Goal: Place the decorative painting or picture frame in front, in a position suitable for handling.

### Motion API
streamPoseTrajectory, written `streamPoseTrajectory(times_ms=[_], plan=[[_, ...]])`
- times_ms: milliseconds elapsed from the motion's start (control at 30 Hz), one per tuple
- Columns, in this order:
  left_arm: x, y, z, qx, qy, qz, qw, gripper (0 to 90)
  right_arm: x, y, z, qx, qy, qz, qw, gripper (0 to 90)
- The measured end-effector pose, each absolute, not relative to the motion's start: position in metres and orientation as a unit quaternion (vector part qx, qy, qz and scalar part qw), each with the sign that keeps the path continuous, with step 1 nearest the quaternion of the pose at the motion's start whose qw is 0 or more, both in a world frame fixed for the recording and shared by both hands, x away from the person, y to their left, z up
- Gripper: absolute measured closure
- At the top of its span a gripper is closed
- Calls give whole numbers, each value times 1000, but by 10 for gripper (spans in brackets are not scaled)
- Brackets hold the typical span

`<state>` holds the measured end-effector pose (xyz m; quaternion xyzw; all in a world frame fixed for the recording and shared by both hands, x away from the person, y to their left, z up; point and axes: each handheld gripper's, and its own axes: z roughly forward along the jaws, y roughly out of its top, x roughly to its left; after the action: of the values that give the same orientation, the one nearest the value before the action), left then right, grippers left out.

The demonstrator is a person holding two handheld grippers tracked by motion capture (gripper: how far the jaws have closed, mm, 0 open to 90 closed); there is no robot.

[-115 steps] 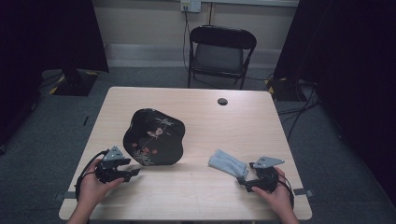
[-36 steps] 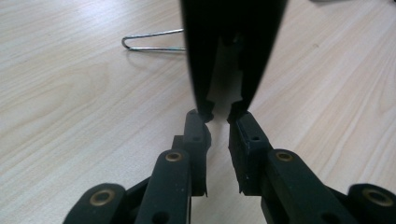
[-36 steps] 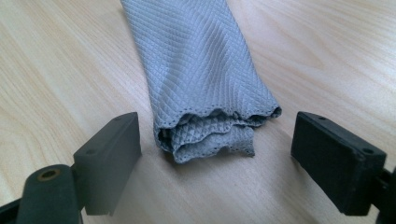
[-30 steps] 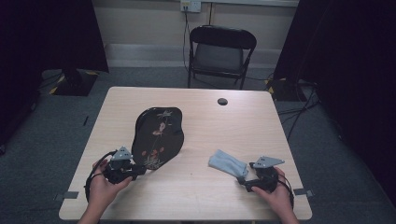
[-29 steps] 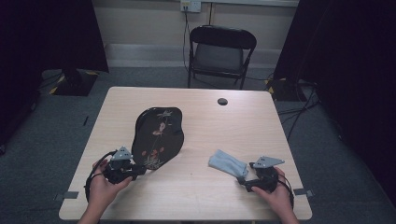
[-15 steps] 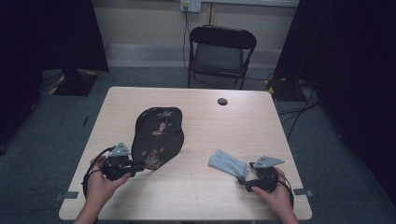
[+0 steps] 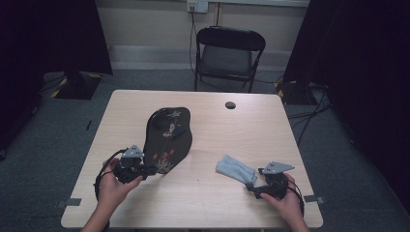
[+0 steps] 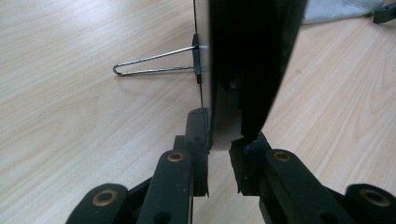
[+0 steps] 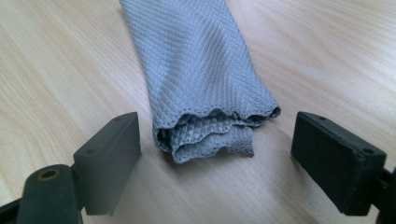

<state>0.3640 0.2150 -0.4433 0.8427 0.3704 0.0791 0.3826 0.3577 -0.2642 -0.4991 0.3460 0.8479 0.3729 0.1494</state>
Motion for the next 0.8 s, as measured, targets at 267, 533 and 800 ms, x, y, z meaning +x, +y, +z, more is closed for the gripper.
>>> streamPoseTrajectory(times_ms=[267, 533, 800], plan=[[373, 202, -444, 847, 367, 73, 377, 786, 358, -264, -499, 351, 846, 372, 150, 152], [376, 195, -444, 849, 362, 71, 378, 787, 358, -265, -499, 350, 846, 372, 151, 152], [376, 194, -445, 847, 361, 68, 384, 786, 356, -264, -499, 357, 844, 370, 154, 153]])
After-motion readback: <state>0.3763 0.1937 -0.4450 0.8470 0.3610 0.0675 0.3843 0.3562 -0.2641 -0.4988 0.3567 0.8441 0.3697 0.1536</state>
